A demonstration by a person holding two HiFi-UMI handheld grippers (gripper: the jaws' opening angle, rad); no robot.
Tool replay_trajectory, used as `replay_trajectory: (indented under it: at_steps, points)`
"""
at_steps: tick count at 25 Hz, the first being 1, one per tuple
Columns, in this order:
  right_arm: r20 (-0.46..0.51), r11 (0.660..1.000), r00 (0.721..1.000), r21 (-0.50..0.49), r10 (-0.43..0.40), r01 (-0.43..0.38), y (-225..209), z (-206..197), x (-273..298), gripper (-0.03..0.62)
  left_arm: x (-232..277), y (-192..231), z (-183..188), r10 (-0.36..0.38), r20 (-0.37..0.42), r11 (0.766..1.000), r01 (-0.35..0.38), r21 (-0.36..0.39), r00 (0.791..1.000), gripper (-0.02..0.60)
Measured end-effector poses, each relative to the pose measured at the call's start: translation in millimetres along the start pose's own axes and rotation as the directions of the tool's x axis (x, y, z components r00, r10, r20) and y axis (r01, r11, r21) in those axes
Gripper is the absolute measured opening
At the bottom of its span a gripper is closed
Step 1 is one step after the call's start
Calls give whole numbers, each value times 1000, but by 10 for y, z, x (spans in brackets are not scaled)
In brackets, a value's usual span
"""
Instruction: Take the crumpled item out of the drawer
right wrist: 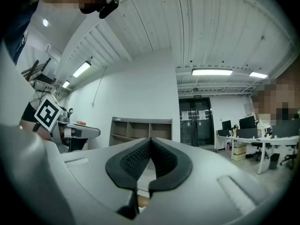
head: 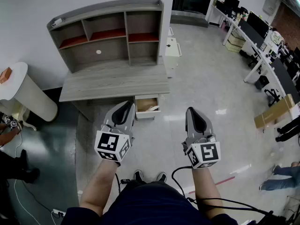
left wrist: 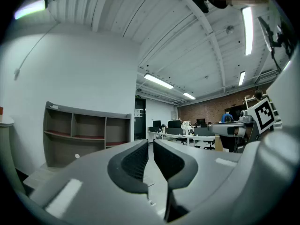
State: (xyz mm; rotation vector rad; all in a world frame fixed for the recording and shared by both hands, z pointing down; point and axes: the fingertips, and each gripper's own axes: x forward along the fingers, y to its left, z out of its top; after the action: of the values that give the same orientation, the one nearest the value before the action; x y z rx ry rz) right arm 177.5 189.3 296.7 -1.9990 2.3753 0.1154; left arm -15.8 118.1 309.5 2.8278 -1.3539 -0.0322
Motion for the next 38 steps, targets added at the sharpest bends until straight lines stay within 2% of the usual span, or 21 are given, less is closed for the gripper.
replay_trajectory:
  at_steps: [12, 26, 33, 38]
  points:
    - [-16, 1000, 1000, 9, -14, 14, 12, -110, 54, 6, 1, 76, -82, -5, -11, 1000, 5, 1, 1000, 37]
    - [-157, 987, 984, -152, -81, 57, 309, -540, 436, 6, -147, 772, -505, -20, -80, 999, 17, -31, 997, 36]
    - [-222, 985, 971, -166, -91, 54, 305, -814, 606, 6, -37, 982, -696, -18, -107, 998, 12, -63, 994, 36]
    - [-230, 984, 971, -175, -71, 30, 227, -979, 880, 6, 153, 1094, -803, -3, -122, 999, -3, -52, 992, 37]
